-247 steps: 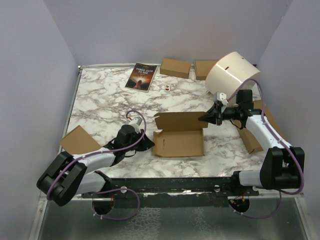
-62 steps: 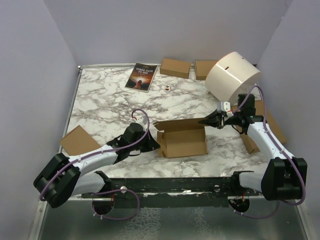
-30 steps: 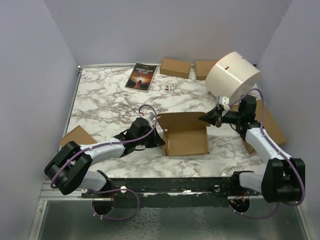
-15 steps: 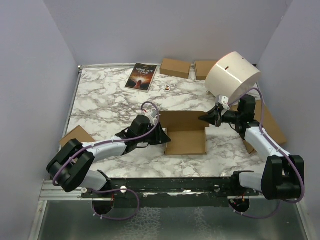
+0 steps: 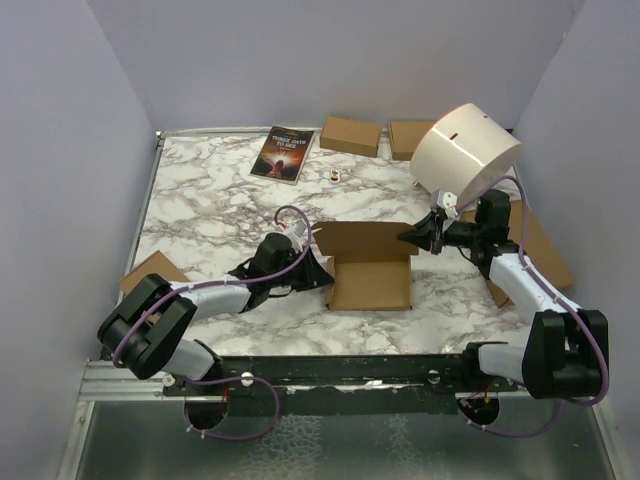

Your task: Fold the paper box

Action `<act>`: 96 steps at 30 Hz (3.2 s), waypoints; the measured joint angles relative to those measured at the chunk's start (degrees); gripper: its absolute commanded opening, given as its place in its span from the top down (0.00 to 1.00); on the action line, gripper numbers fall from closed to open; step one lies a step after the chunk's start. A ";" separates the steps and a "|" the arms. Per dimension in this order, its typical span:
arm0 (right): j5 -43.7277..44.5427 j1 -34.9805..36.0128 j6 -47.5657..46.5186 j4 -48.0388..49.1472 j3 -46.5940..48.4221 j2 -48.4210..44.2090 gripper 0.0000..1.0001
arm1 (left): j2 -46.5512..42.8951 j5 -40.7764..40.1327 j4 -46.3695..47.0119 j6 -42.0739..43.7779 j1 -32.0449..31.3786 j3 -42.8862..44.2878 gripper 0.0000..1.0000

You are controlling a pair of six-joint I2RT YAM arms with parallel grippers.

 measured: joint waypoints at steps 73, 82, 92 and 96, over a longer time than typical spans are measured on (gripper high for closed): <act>-0.02 0.00 -0.02 -0.33 0.00 0.50 0.99 | 5.62 10.69 19.45 -2.40 9.03 -13.25 0.74; -0.04 0.00 -0.02 -0.37 0.00 0.66 0.99 | 11.74 14.47 34.16 -9.05 9.29 -15.50 0.73; -0.04 0.00 -0.04 -0.42 0.00 0.72 0.99 | 18.36 17.22 46.03 -14.78 9.29 -15.82 0.61; -0.04 0.00 -0.04 -0.44 0.00 0.74 0.99 | 18.32 17.27 45.77 -14.80 9.27 -15.80 0.59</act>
